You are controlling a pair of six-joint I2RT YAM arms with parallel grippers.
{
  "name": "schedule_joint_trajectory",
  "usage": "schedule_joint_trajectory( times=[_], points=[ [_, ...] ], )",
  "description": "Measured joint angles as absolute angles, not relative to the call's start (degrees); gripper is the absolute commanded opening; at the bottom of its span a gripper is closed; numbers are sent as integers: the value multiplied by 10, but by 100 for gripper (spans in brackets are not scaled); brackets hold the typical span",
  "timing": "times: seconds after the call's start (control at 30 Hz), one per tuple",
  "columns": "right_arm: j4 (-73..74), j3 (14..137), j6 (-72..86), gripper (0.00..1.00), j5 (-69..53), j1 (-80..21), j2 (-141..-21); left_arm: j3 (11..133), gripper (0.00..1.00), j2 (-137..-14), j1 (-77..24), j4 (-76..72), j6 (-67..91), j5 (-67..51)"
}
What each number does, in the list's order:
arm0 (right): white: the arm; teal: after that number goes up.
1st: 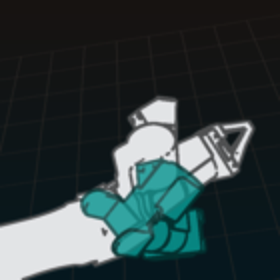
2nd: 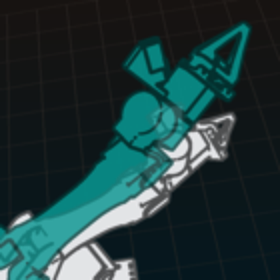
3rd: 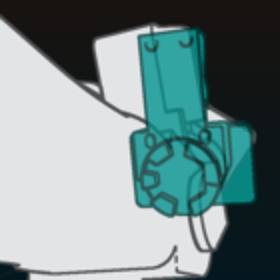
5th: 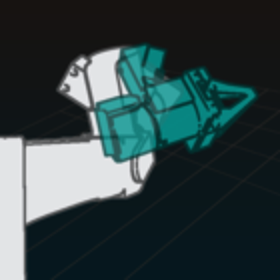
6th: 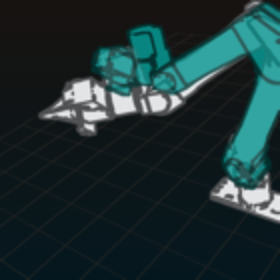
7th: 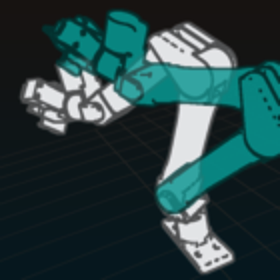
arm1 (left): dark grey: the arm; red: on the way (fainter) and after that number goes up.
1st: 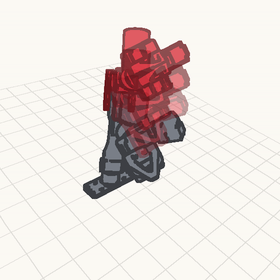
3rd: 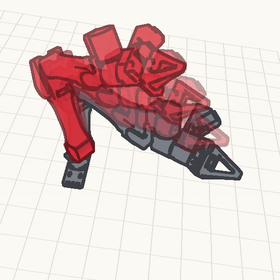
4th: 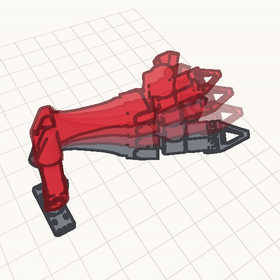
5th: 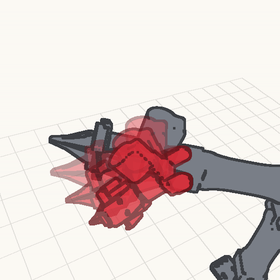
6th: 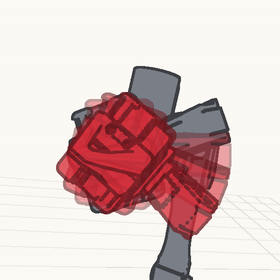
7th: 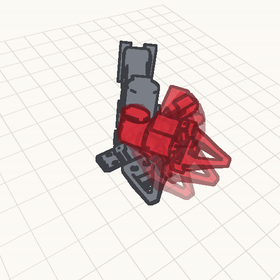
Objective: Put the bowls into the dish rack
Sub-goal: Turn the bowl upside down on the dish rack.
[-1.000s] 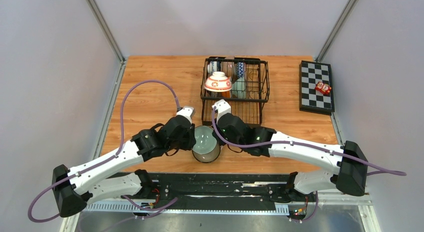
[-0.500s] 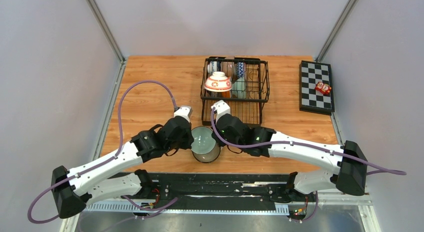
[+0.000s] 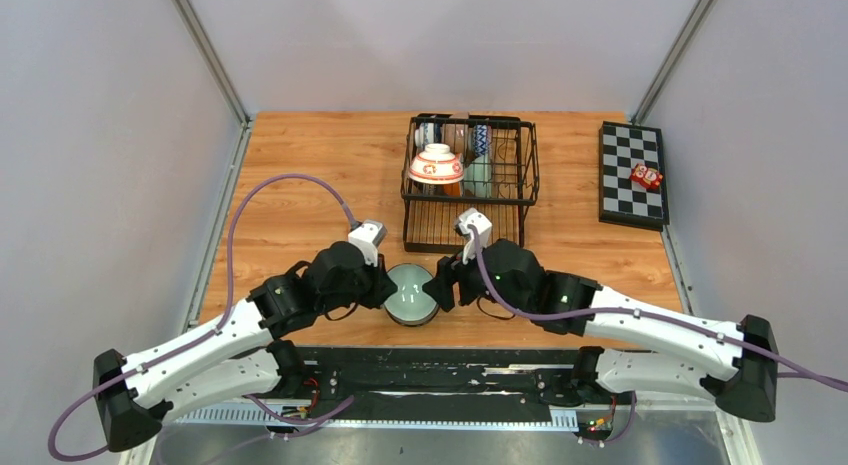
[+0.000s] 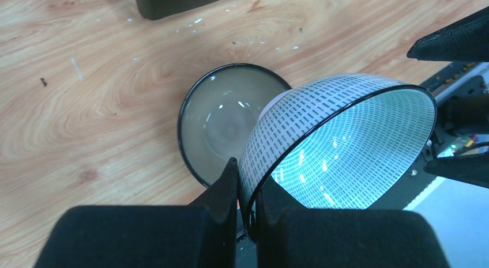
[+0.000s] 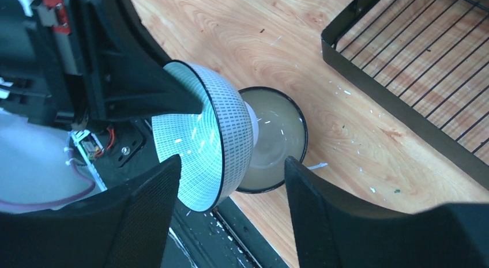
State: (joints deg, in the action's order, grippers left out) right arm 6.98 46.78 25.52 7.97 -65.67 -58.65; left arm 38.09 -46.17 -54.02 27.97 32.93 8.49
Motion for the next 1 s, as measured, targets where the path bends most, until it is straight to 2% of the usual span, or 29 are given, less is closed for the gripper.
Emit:
schedule_joint_trajectory(
  times=[0.1,0.23,0.5,0.83,1.0],
  points=[
    [58,443,259,86,61,-657,-548,369,0,-450,-534,257,325,63],
    [51,422,260,93,42,-657,-502,352,0,-439,-516,222,319,18],
    [25,384,276,93,12,-656,-436,308,0,-397,-492,136,314,-56],
    [-38,351,286,100,-59,-656,-416,300,0,-358,-489,57,305,-110],
    [-70,344,287,100,-80,-656,-409,293,0,-350,-488,25,304,-124]
  ],
)
